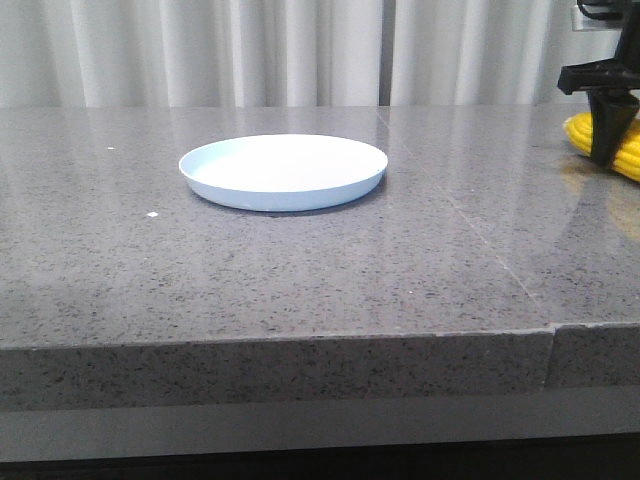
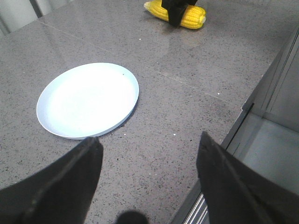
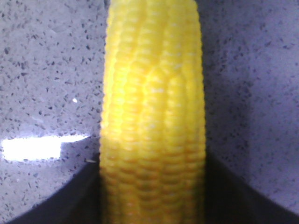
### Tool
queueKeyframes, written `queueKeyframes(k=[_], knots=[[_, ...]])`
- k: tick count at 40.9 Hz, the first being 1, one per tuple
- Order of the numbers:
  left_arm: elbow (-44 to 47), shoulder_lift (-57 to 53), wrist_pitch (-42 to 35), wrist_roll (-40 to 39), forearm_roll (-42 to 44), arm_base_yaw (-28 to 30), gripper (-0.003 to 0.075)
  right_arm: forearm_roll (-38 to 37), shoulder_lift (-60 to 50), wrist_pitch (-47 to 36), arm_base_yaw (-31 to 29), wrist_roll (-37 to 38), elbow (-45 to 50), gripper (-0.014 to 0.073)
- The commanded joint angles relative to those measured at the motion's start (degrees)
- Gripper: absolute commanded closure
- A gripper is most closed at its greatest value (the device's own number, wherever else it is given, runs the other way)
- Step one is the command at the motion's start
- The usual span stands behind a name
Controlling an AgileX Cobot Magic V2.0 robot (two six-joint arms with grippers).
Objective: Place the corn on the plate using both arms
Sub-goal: 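Lower the right gripper and grasp the yellow corn cob, then carry the corn with the right gripper onto the plate and open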
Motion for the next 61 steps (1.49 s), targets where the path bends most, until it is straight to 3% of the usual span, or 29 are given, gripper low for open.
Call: queueKeyframes(k=[1, 12, 27, 37, 50, 54, 61], knots=[[-1.5, -0.2, -3.9, -0.2, -1.3, -0.5, 0.0292, -0.2, -3.2, 0.1, -0.4, -0.9, -2.5, 0.0406], [-1.5, -0.2, -3.9, -0.2, -1.3, -0.5, 0.0292, 1.8, -8.0, 4.1, 3.0, -0.9, -6.8, 0.0406], [-1.5, -0.2, -3.9, -0.2, -1.3, -0.5, 0.0292, 6.4, -11.8, 4.7, 21.2, -0.7, -8.2, 0.0406], [-1.5, -0.2, -3.9, -0.2, -1.3, -0.5, 0.0292, 9.7, -7.9, -1.9, 29.3, 3.6, -8.2, 0.0406], [-1.5, -0.2, -3.9, -0.2, -1.3, -0.5, 0.0292, 16.4, -1.0, -12.1, 30.6, 8.6, -8.2, 0.0400], [-1.5, -0.2, -3.9, -0.2, -1.3, -0.5, 0.0292, 16.6, 0.3, -13.2, 30.6, 9.9, -8.2, 0.0333], [-1.5, -0.2, -3.9, -0.2, -1.3, -0.5, 0.0292, 16.7, 1.8, -13.3, 30.6, 10.4, -8.2, 0.0125]])
